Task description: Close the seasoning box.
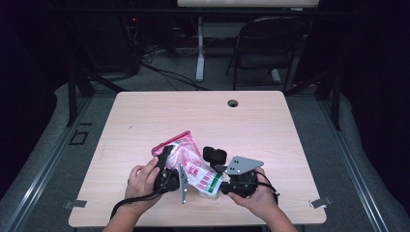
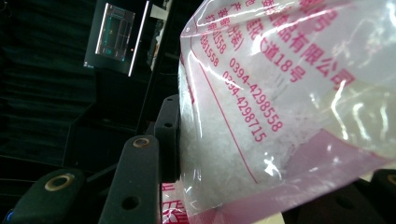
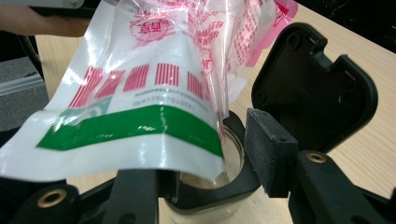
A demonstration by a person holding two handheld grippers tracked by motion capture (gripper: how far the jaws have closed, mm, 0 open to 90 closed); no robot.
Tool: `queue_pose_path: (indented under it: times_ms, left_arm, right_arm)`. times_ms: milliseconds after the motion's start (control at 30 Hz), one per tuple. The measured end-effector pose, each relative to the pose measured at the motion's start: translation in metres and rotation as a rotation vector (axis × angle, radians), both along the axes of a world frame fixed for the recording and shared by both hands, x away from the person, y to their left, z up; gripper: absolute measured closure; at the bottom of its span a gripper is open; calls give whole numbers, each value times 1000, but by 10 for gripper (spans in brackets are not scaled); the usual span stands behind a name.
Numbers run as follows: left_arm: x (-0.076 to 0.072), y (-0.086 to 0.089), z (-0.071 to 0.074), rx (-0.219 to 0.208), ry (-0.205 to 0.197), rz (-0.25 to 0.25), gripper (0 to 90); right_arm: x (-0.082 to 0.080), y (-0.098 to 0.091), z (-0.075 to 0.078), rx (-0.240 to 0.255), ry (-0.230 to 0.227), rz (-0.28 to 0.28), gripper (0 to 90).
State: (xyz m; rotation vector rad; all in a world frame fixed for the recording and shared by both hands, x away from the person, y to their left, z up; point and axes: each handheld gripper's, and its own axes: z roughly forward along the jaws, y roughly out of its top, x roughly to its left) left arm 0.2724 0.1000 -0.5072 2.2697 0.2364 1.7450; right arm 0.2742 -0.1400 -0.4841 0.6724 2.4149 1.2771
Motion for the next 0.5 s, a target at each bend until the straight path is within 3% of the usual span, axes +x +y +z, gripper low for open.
queue_pose_path:
  times_ms: [200, 500]
  left_arm:
    - [0, 0, -1, 5, -1, 3, 632]
    - [1, 0, -3, 16, -1, 12, 633]
  right_arm:
    - [-6, -2, -1, -7, -13, 8, 575]
    - [-14, -5, 1, -15, -50, 24, 688]
